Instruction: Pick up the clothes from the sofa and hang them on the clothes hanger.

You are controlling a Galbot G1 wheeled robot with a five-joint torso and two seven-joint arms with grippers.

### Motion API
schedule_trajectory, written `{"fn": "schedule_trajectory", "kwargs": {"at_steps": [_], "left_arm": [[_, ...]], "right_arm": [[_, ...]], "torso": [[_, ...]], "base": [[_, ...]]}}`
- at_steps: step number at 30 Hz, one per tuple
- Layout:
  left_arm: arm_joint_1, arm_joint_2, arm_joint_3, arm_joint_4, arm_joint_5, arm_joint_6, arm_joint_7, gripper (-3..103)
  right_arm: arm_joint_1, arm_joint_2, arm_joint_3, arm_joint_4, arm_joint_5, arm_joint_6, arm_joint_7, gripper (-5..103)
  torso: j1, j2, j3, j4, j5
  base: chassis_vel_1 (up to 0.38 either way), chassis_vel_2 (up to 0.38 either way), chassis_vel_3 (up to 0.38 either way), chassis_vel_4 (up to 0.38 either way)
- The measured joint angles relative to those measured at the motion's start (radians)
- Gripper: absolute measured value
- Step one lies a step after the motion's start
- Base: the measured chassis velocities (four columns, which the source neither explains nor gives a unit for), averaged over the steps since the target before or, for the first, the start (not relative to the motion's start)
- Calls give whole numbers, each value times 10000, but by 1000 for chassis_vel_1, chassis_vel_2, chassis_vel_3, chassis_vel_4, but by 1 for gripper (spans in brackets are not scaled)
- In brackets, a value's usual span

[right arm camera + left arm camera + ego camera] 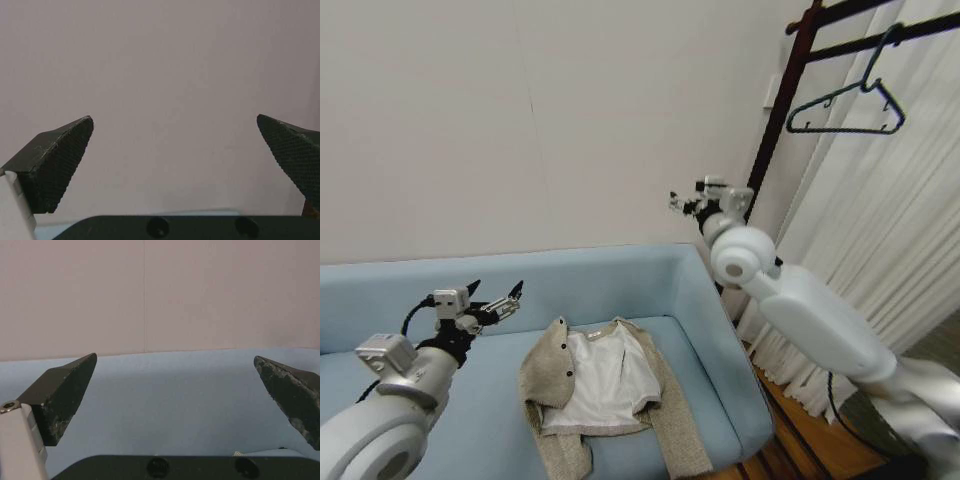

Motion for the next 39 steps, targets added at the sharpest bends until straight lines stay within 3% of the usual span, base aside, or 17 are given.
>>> {"fn": "schedule_trajectory", "kwargs": {"at_steps": [2, 5, 6, 9, 15, 20, 25, 28, 30, 31, 35, 39], "left_arm": [[16, -52, 0, 70, 192, -66, 162, 100], [37, -200, 28, 445, 1134, -437, 1044, 100], [37, -200, 28, 445, 1134, -437, 1044, 100], [-24, -354, 140, 736, 1554, -710, 1511, 100], [-124, -580, 221, 1028, 1678, -864, 1791, 100], [-210, -707, 226, 1135, 1697, -927, 1913, 100], [-337, -1120, 242, 1319, 1990, -1032, 2047, 100], [-340, -1250, 247, 1366, 2011, -1050, 2065, 100], [-373, -1329, 236, 1441, 2012, -1068, 2095, 100], [-373, -1329, 236, 1441, 2012, -1068, 2095, 100], [-614, -1436, 353, 1532, 2002, -1090, 2113, 100], [-735, -1476, 552, 1545, 1808, -1179, 2152, 100]], "right_arm": [[358, 5, -182, -116, 120, -39, 100, 100], [1609, 14, -819, -589, 494, -271, 310, 100], [1609, 14, -819, -589, 494, -271, 310, 100], [3296, 136, -1584, -1335, 917, -620, 472, 100], [5536, 572, -2795, -2900, 1831, -1003, 1299, 100], [6915, 558, -3773, -4385, 1853, -1221, 1438, 100], [9033, 535, -5832, -6500, 3713, -1510, 2205, 100], [9573, 511, -6617, -7004, 3809, -1514, 2080, 100], [9946, 486, -7263, -7323, 4454, -1512, 2214, 100], [9946, 486, -7263, -7323, 4454, -1512, 2214, 100], [10017, 765, -7434, -8157, 6273, -1353, 3263, 100], [9951, 1060, -7274, -8784, 6834, -1283, 3591, 100]], "torso": [[0, 0, 0, -2, 1], [0, 0, 0, -5, 3], [0, 0, 0, -5, 3], [1, 0, 1, -8, 3], [0, 0, 0, 2, -2], [1, -1, 1, -4, 6], [0, 0, 0, -6, 6], [0, 0, -1, -5, 2], [0, 0, -1, -5, 5], [0, 0, -1, -5, 5], [0, 0, 0, -3, 6], [0, 0, 0, -2, 0]], "base": [[0, 0, 0, 0], [0, 0, 0, 0], [0, 0, 0, 0], [0, 0, 0, 0], [0, 0, 0, 0], [0, 0, 0, 0], [0, 0, 0, 0], [0, 0, 0, 0], [0, 0, 0, 0], [0, 0, 0, 0], [0, 0, 0, 0], [0, 0, 0, 0]]}}
